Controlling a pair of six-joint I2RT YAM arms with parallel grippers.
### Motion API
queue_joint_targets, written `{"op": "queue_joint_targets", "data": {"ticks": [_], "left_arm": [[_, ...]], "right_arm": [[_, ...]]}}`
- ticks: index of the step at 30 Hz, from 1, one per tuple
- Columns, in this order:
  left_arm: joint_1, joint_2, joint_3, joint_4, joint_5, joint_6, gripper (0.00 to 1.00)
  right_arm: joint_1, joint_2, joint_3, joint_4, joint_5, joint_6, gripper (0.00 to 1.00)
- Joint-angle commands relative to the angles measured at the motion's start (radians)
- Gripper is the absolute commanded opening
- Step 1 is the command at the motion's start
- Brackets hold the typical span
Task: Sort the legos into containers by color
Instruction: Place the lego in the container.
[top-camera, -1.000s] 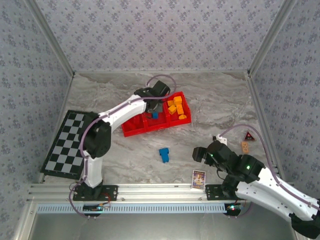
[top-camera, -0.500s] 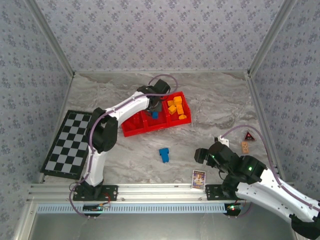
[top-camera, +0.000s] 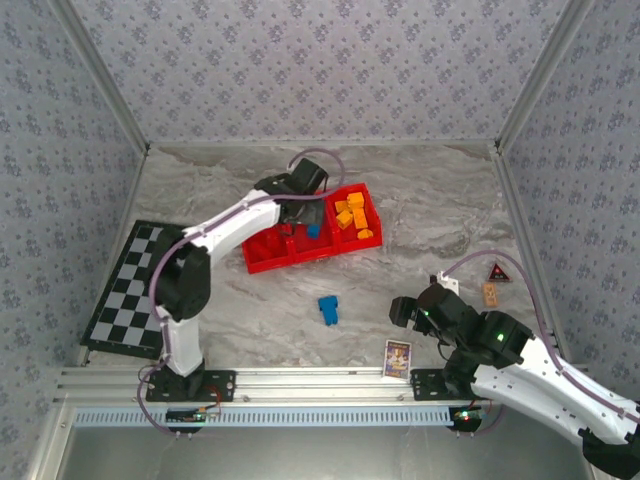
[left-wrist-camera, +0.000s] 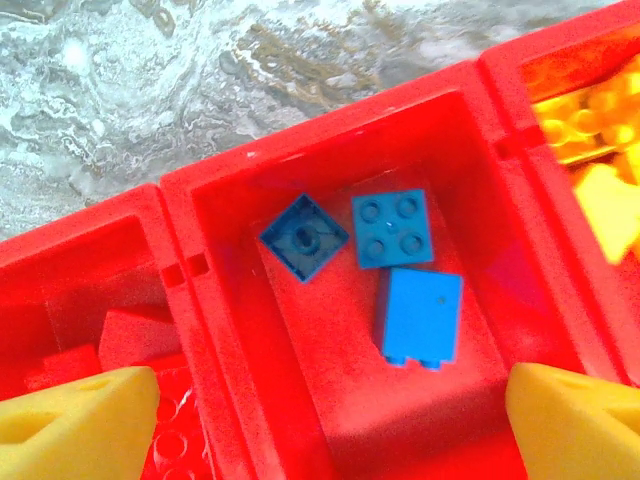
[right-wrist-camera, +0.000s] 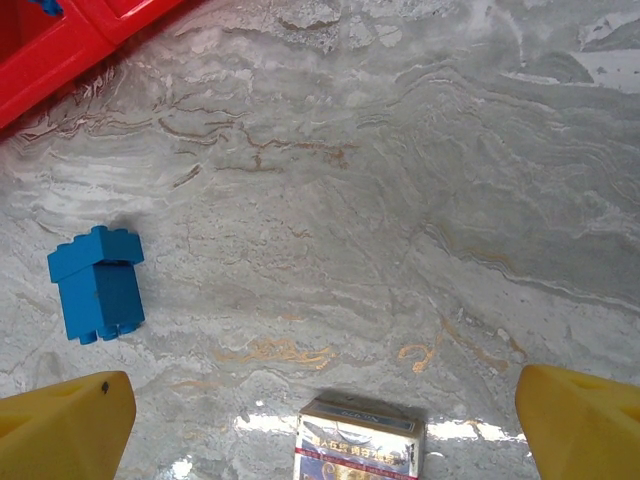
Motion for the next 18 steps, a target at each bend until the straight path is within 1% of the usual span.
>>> {"op": "queue_joint_targets", "data": {"ticks": [1, 2, 6, 8, 9, 11, 14, 18], "left_arm": [[0.004, -0.118, -0.064, 0.096, 0.115, 0.042, 0.98], [0.003, -0.146, -0.094, 0.113, 0.143, 0.040, 1.00], [-0.004, -0.221, -0.183, 0.144, 0.247, 0.055, 1.00], [-0.020, -0.246, -0.214, 0.153, 0.304, 0.098, 1.00], [-0.043, -0.255, -0.226, 0.148, 0.309, 0.126, 1.00], [-0.101, -0.263, -0.231, 0.115, 0.294, 0.196, 1.00], [-0.207, -0.233, -0.203, 0.020, 0.210, 0.256, 1.00], [-0.312, -0.162, -0.192, -0.078, 0.149, 0.222, 0.99]], "right_arm": [[-0.004, -0.007, 0.003, 0.005, 0.018, 0.022, 1.00], [-0.004, -0.005, 0.003, 0.009, 0.018, 0.022, 1.00], [-0.004, 0.009, 0.005, 0.024, 0.020, 0.022, 1.00], [-0.005, 0.019, 0.008, 0.030, 0.026, 0.020, 1.00], [-0.004, 0.023, 0.010, 0.033, 0.027, 0.019, 1.00], [-0.004, 0.028, 0.012, 0.041, 0.030, 0.016, 1.00], [-0.004, 0.032, 0.012, 0.049, 0.036, 0.017, 1.00], [-0.003, 0.032, 0.007, 0.060, 0.038, 0.027, 1.00]]}}
